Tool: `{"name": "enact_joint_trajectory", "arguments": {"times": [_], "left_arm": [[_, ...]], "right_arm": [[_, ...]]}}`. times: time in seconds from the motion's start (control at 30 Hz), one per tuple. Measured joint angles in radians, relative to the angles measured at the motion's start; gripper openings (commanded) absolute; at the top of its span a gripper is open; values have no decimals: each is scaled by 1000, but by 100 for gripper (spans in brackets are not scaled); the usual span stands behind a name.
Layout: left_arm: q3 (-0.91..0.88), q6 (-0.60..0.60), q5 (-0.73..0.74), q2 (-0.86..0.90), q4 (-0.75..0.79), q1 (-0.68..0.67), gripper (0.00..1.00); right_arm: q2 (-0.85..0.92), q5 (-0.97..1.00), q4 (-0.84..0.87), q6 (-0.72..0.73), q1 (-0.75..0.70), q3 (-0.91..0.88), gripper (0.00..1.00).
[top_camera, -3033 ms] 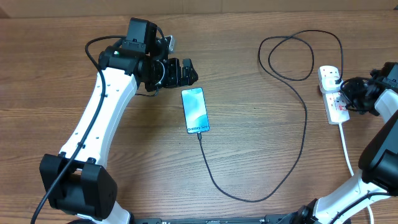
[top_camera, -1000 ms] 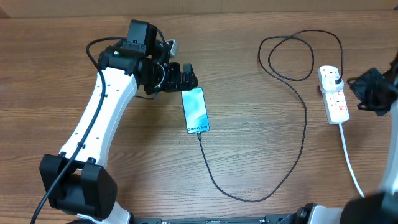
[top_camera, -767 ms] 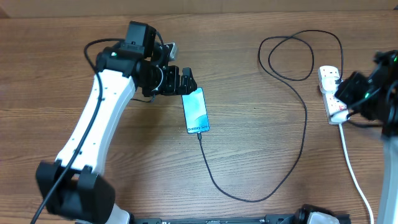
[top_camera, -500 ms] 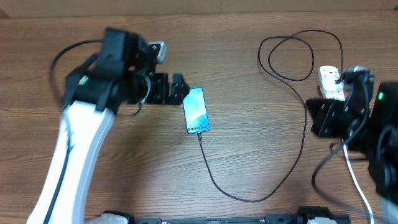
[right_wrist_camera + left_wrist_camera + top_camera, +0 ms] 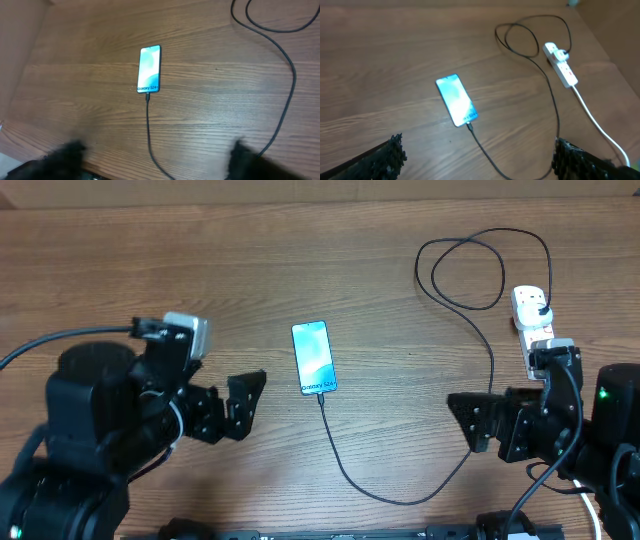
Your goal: Plug charger to phone and switch on socket
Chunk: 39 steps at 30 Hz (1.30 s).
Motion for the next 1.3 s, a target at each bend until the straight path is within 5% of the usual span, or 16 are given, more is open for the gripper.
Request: {"name": "enact_joint_trajectory", "arguments": {"times": [1.3], "left_arm": [[-16, -1, -90, 43, -103, -7, 100]], "right_arm": [[0, 0, -19, 0, 0, 0, 100]]}}
